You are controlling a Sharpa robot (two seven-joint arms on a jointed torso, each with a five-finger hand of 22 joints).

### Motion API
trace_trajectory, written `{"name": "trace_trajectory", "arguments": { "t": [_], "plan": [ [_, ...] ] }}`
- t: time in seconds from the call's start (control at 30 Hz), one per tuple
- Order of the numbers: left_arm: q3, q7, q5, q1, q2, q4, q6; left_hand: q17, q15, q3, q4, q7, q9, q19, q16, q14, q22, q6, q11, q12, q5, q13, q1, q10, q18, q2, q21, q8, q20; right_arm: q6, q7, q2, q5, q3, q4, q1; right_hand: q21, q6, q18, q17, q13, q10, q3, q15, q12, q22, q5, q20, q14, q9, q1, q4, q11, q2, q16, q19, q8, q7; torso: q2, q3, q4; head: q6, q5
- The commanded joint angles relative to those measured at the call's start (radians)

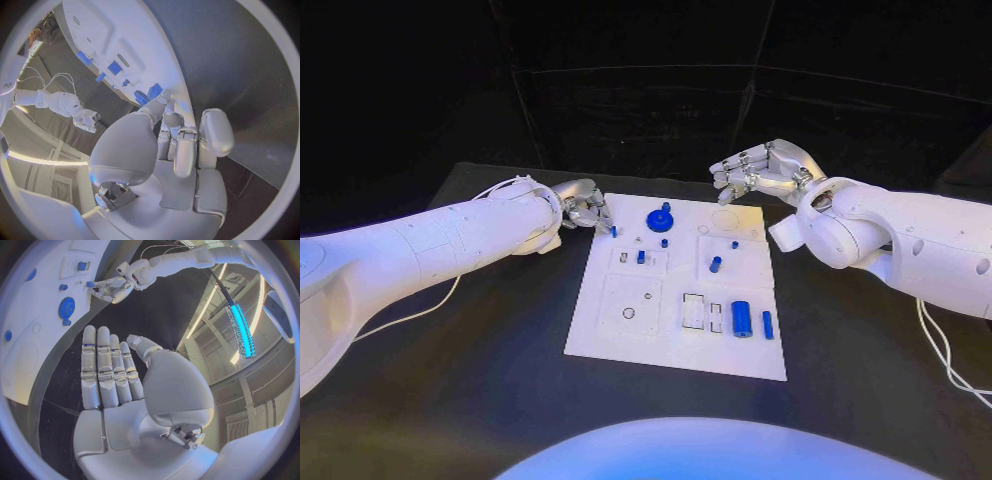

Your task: Assemble the parts on the task board

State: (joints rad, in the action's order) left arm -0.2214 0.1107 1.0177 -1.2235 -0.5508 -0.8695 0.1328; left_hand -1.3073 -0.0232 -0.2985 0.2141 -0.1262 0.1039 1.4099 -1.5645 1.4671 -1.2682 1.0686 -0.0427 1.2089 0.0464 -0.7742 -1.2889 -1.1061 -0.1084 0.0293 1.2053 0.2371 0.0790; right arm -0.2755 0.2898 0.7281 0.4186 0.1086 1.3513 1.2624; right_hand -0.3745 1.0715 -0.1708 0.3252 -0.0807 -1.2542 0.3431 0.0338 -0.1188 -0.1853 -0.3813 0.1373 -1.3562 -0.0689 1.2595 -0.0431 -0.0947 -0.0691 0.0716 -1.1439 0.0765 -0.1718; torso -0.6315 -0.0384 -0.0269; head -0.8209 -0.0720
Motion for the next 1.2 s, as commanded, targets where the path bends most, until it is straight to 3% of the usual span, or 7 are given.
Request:
{"name": "trace_trajectory", "arguments": {
  "t": [0.03, 0.67, 0.8, 0.93, 1.07, 1.13, 1.2],
  "plan": [
    [-0.002, -0.024, 0.002, 0.002, 0.001, 0.001, -0.002, -0.263, -0.005, 0.0, -0.005, 0.005, 0.001, 0.009, -0.006, 0.104, -0.001, -0.003, 0.003, 0.004, 0.002, -0.001, 0.004, -0.003, 0.017, 0.004, 0.005, 0.004, -0.002, 0.006, 0.01, -0.001, 0.0, -0.001, 0.001, 0.002, 0.004, -0.005, -0.011, -0.001, 0.001, 0.002, 0.006, 0.004, 0.001, 0.001, -0.003, 0.0, -0.004, 0.0, 0.006, 0.001, -0.003, 0.005, -0.005, -0.008, -0.005, -0.001, 0.001, 0.0001, -0.0003, 0.0, 0.0],
    [-0.001, -0.04, -0.002, -0.007, -0.014, 0.017, 0.008, -0.263, -0.007, -0.001, -0.017, 0.007, 0.004, 0.01, -0.006, 0.104, -0.001, -0.01, 0.005, 0.006, 0.002, -0.004, 0.007, -0.006, 0.017, 0.013, 0.005, 0.015, -0.004, 0.006, 0.01, 0.001, 0.0, -0.001, 0.002, 0.002, 0.004, -0.005, -0.011, -0.001, 0.001, 0.002, 0.006, 0.004, 0.001, 0.001, -0.003, 0.0, -0.004, 0.0, 0.006, 0.001, -0.003, 0.005, -0.005, -0.008, -0.005, -0.001, 0.002, 0.0018, -0.0021, 0.007, -0.003],
    [0.001, -0.039, -0.023, -0.021, -0.024, 0.022, 0.013, -0.263, -0.008, -0.006, -0.026, 0.008, 0.005, 0.009, -0.006, 0.104, 0.001, -0.015, 0.006, 0.009, 0.002, -0.009, 0.008, -0.009, 0.017, 0.024, 0.002, 0.022, -0.005, 0.007, 0.01, 0.001, 0.0, -0.001, 0.003, 0.002, 0.004, -0.005, -0.011, -0.001, 0.001, 0.002, 0.006, 0.004, 0.001, 0.001, -0.003, 0.0, -0.004, 0.0, 0.006, 0.001, -0.003, 0.005, -0.005, -0.008, -0.005, -0.001, 0.002, 0.0007, -0.0014, 0.009, -0.003],
    [0.024, -0.04, -0.059, -0.041, -0.041, 0.008, 0.011, -0.262, -0.007, -0.011, -0.053, 0.007, 0.006, 0.006, -0.006, 0.103, 0.008, -0.031, 0.005, 0.019, 0.001, -0.023, 0.024, -0.016, 0.015, 0.045, -0.008, 0.028, -0.006, 0.007, 0.01, 0.001, 0.0, -0.001, 0.003, 0.002, 0.007, -0.006, -0.011, -0.002, 0.003, 0.003, 0.009, 0.004, 0.001, 0.004, -0.002, 0.0, -0.003, 0.0, 0.006, 0.002, -0.004, 0.004, -0.005, -0.01, -0.005, -0.002, 0.001, 0.0021, -0.0019, 0.013, -0.004],
    [0.035, -0.065, -0.086, -0.074, -0.062, -0.021, -0.05, -0.252, -0.007, -0.01, -0.084, 0.007, 0.008, -0.005, -0.003, 0.1, 0.027, -0.043, 0.004, 0.018, 0.0, -0.013, 0.052, -0.008, 0.01, 0.054, -0.032, 0.035, -0.006, 0.008, 0.01, 0.001, 0.0, -0.001, 0.003, 0.002, 0.007, -0.006, -0.011, -0.002, 0.003, 0.003, 0.009, 0.004, 0.001, 0.004, -0.002, 0.0, -0.003, 0.0, 0.006, 0.002, -0.004, 0.004, -0.005, -0.01, -0.005, -0.002, 0.002, 0.0003, -0.0007, 0.015, -0.004],
    [0.038, -0.099, -0.095, -0.095, -0.076, -0.051, -0.115, -0.228, -0.004, 0.009, -0.113, 0.001, 0.008, -0.02, 0.005, 0.092, 0.054, -0.053, -0.002, -0.005, 0.001, 0.035, 0.091, 0.026, 0.002, 0.04, -0.066, 0.036, -0.005, 0.008, 0.01, 0.001, 0.0, -0.001, 0.002, 0.002, 0.007, -0.006, -0.011, -0.002, 0.003, 0.003, 0.009, 0.004, 0.001, 0.004, -0.002, 0.0, -0.003, 0.0, 0.006, 0.002, -0.004, 0.004, -0.005, -0.01, -0.005, -0.002, 0.001, 0.0001, 0.0, 0.016, 0.002],
    [0.039, -0.139, -0.101, -0.113, -0.086, -0.077, -0.18, -0.175, 0.006, 0.063, -0.166, -0.01, 0.007, -0.048, 0.022, 0.072, 0.1, -0.074, -0.011, -0.058, 0.004, 0.139, 0.173, 0.102, -0.008, -0.003, -0.125, 0.035, 0.001, 0.007, 0.009, 0.002, 0.0, -0.001, 0.001, 0.002, 0.007, -0.006, -0.011, -0.002, 0.003, 0.003, 0.009, 0.004, 0.001, 0.004, -0.002, 0.0, -0.003, 0.0, 0.006, 0.002, -0.004, 0.004, -0.005, -0.01, -0.005, -0.002, 0.001, -0.0004, -0.0003, 0.018, 0.004]
  ]
}}
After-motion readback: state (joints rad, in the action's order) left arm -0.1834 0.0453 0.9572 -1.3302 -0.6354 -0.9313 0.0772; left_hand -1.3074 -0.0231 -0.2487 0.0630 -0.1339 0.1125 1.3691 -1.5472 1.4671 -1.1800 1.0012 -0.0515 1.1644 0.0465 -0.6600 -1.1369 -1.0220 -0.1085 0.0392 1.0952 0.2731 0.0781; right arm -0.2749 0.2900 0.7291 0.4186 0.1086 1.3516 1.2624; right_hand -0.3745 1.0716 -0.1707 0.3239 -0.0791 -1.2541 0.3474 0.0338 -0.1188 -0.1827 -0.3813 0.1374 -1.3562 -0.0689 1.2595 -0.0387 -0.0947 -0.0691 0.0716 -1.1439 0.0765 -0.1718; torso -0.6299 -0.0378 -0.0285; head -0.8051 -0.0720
